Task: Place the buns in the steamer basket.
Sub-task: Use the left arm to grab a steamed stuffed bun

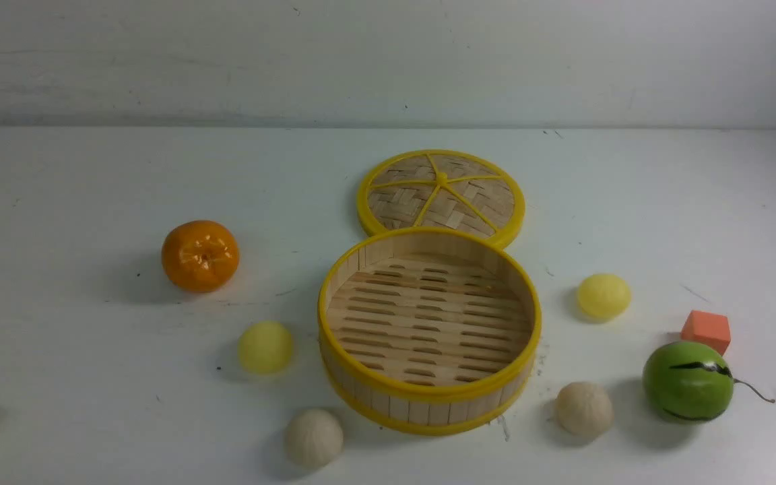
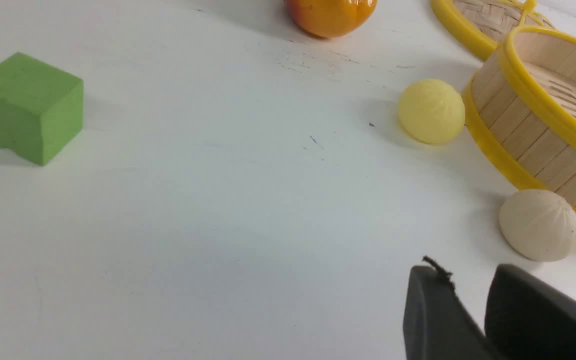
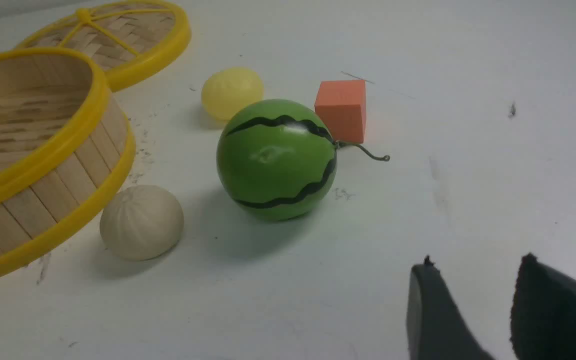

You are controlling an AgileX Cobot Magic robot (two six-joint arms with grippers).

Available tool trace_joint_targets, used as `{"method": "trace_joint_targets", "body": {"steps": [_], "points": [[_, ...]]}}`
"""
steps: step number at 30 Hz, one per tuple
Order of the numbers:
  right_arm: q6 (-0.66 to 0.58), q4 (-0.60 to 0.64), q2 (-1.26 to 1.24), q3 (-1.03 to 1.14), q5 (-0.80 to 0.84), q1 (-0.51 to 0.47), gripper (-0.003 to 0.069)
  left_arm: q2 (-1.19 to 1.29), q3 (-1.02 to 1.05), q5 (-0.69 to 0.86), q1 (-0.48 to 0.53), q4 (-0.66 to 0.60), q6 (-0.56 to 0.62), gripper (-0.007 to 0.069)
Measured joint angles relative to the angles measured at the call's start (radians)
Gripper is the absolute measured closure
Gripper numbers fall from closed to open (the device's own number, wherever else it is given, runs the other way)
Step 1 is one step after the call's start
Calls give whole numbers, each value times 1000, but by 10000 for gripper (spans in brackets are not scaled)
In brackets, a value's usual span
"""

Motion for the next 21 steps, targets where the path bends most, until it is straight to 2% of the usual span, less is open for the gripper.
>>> {"method": "trace_joint_targets", "body": {"steps": [21], "points": [[0,0,0,0,0,0,418,0,0,0,0,0,0,452]]}}
